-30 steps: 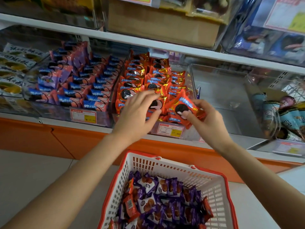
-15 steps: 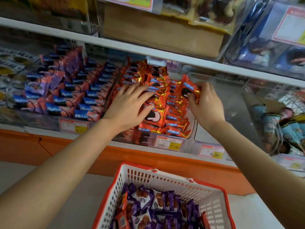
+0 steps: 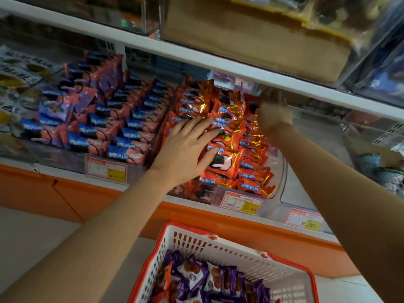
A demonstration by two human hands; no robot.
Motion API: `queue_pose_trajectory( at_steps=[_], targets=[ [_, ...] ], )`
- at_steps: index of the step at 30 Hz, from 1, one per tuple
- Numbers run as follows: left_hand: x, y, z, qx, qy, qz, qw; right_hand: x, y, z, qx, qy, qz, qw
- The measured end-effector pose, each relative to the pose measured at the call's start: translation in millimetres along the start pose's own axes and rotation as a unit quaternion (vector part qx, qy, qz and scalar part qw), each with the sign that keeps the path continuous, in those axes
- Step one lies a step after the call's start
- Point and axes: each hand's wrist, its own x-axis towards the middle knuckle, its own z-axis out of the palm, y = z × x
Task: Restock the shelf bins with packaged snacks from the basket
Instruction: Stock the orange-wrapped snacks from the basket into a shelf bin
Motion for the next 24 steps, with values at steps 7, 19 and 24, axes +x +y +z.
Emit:
queue_pose_trajectory(
  at_steps=[7,19,24],
  targets=[
    [0,0,2,-0.004,0.02,0.004,1.0,15,5,4,0.091,0.056,-0.004,0.994],
    [0,-1,3,-0.001,0.013,0.001,1.0,34,0,13,-0.082,0.078,-0.005,0.994],
    [0,-1,4,0.001,0.007,-0.001,1.0,38,-11,20,-0.12,0.025,-0.035,0.992]
  ],
)
